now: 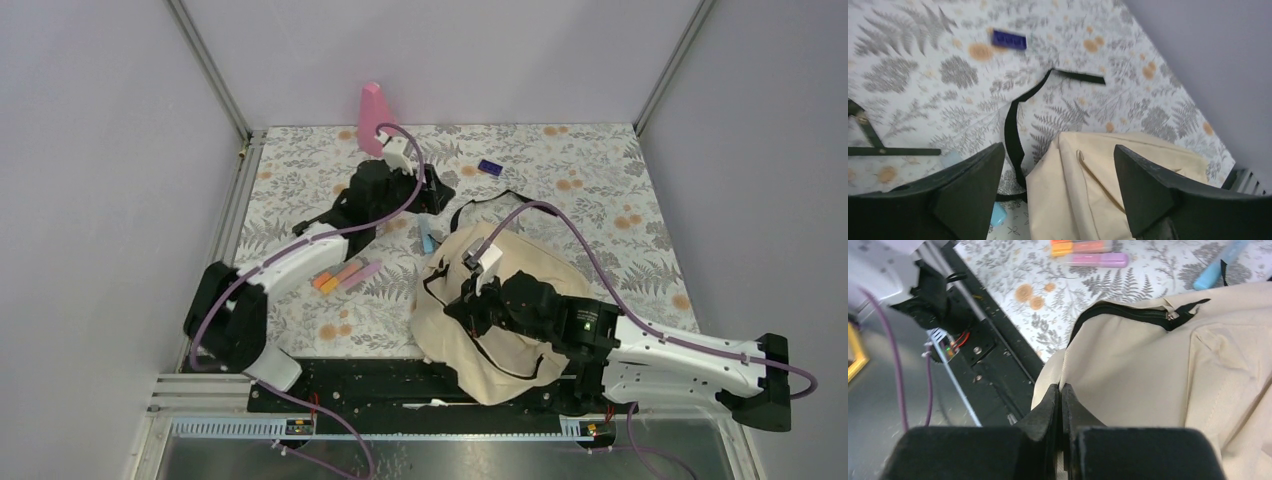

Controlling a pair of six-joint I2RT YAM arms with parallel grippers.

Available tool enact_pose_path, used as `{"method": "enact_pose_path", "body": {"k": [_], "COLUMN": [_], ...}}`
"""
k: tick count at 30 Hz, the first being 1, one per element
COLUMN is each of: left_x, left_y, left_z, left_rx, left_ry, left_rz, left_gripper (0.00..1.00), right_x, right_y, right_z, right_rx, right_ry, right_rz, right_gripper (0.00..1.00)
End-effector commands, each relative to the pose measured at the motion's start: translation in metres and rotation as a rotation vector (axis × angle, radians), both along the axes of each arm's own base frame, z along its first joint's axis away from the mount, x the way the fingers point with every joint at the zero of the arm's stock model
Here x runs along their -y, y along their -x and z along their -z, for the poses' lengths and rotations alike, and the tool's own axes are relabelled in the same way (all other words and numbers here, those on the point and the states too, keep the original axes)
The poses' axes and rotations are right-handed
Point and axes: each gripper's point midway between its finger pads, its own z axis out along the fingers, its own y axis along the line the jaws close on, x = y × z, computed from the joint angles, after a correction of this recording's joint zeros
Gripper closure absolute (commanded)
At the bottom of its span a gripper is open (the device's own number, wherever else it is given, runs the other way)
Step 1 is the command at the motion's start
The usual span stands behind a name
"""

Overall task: Pack the student bag
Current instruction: Adjust the student bag at the center of the board.

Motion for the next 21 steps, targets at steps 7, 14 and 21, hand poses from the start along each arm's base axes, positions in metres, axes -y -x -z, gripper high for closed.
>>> {"method": "enact_pose_path", "body": {"k": [7,14,21], "left_x": [-0.092,-0.129,-0.139], "left_y": [0.037,0.086,0.124], "left_z": [-0.04,-0.023,-0.008], "left_rx": [0.055,0.008,-0.064], "left_ry": [-0.026,0.009,0.161], "left_rz": [-0.305,-0.368,-0.372], "left_gripper": [0.06,0.04,0.02], "right_x": [-0.005,-0.016,-0.034], "right_y": [-0.09,-0.158,-0.206], "right_z": [0.006,0.007,0.0], "right_rx": [-0.029,-0.009,-0.009], "right_ry": [0.037,0.072,0.156], "right_rz": [0.408,0.548,0.559], "right_gripper": [1.0,1.0,0.58]}}
